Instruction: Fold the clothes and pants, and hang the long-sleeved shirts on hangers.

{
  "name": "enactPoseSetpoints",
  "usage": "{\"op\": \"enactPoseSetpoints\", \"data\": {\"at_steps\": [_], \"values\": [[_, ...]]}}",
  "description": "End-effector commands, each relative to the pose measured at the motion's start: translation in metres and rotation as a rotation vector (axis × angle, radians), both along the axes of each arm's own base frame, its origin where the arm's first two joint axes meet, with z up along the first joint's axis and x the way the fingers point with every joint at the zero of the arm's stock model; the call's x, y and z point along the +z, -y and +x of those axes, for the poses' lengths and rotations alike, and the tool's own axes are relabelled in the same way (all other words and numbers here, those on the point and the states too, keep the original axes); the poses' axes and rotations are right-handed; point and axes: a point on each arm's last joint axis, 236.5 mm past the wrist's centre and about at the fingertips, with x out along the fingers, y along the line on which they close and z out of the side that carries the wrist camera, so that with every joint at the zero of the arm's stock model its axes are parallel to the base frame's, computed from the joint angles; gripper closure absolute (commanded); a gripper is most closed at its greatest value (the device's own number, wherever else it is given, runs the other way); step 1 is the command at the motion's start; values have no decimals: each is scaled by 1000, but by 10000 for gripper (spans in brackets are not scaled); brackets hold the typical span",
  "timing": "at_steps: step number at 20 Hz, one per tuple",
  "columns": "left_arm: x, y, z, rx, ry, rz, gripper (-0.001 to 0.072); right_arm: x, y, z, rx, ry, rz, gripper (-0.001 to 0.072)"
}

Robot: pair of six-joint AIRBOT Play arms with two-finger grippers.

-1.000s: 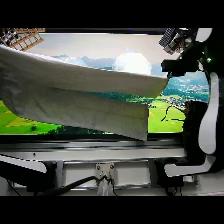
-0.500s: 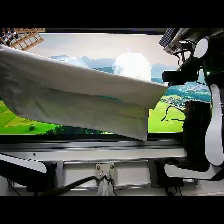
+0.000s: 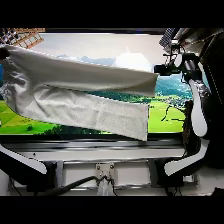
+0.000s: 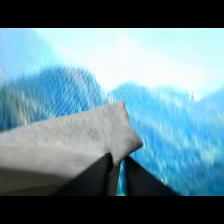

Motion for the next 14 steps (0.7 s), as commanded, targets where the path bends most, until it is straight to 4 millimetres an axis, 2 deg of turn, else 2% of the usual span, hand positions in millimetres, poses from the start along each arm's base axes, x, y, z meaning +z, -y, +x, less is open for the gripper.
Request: {"op": "enactPoseSetpoints", "data": {"at_steps": [1, 2, 3, 5, 7, 8, 9, 10, 12, 14], "values": [[-13, 8, 15, 11, 37, 22, 273, -5, 0, 48, -106, 154, 95, 205], [-16, 14, 17, 4, 33, 12, 71, -2, -2, 49, -128, 155, 122, 204], [-17, 20, 17, -12, 18, 2, 33, 4, -6, 48, -137, 147, 149, 212], [-8, 29, 11, -48, -18, -10, 34, 7, -17, 33, -135, 72, 187, 212], [8, 23, -9, -79, -92, 31, 58, 0, -21, 1, -94, -66, 155, 214], [11, 15, -29, -94, -175, 67, 231, -6, -23, -19, -50, -147, 128, 245], [4, 5, -54, -105, -289, 84, 508, -10, -23, -40, -5, -225, 96, 314], [-10, -8, -87, -91, -416, 46, 671, -14, -24, -60, 20, -289, 75, 345], [-48, -34, -155, 80, -582, -221, 676, -18, -35, -95, 42, -344, 71, 350], [-73, -43, -206, 147, -664, -364, 676, -20, -51, -129, 76, -338, 70, 350]]}}
